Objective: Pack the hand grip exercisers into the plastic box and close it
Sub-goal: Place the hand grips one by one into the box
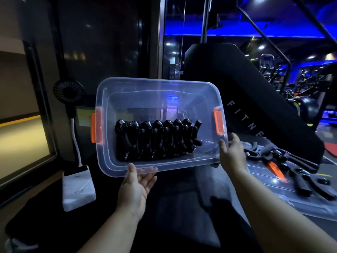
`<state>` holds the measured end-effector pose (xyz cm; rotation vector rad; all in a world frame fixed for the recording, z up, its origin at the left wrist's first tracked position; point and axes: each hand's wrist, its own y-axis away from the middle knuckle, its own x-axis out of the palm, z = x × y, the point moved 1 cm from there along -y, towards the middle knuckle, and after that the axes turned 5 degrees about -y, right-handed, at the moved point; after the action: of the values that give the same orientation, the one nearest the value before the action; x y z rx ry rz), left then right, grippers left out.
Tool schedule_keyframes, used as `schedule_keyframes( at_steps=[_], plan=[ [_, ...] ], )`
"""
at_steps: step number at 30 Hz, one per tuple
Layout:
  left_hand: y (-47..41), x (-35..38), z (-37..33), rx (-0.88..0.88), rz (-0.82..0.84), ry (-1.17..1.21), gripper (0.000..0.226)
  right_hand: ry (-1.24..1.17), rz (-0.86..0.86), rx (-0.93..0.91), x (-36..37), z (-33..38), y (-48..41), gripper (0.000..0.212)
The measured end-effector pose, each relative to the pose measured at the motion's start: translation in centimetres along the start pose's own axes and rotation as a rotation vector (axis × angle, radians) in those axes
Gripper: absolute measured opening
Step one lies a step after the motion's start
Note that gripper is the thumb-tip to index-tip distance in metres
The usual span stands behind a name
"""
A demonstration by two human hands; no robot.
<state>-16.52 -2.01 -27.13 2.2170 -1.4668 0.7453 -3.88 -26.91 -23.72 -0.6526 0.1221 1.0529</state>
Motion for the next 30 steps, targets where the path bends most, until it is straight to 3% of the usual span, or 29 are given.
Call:
schedule_keyframes(
  at_steps=[2,6,11,16,20,25,30],
  plan=[
    [-0.1,1.0,0.5,-0.042,0.005,0.014,0.034,-0.038,0.123,0.053,0.2,-0.3,0.0,0.035],
    [-0.4,3.5,1.7,-0.111,0.030,-0.009,0.019,-0.154,0.141,0.066,0.7,-0.2,-0.2,0.021],
    [-1.5,6.0,2.7,-0.170,0.079,-0.031,0.019,-0.277,0.247,0.081,1.4,-2.5,-2.0,0.038],
    [-3.0,6.8,2.6,-0.047,0.098,-0.093,0.029,-0.336,0.183,0.073,1.1,-0.7,-2.2,0.025],
    [-4.0,7.7,2.4,0.066,0.016,-0.098,0.024,-0.433,0.159,0.120,1.5,-1.9,-2.8,0.038],
    [-5.2,9.0,2.0,0.154,-0.070,-0.054,0.019,-0.309,0.104,0.165,0.7,-4.4,-3.1,0.043],
    [-6.4,9.6,1.8,0.198,-0.094,-0.052,0.022,-0.031,0.207,0.126,0.8,-6.5,-4.2,0.034]
  ],
)
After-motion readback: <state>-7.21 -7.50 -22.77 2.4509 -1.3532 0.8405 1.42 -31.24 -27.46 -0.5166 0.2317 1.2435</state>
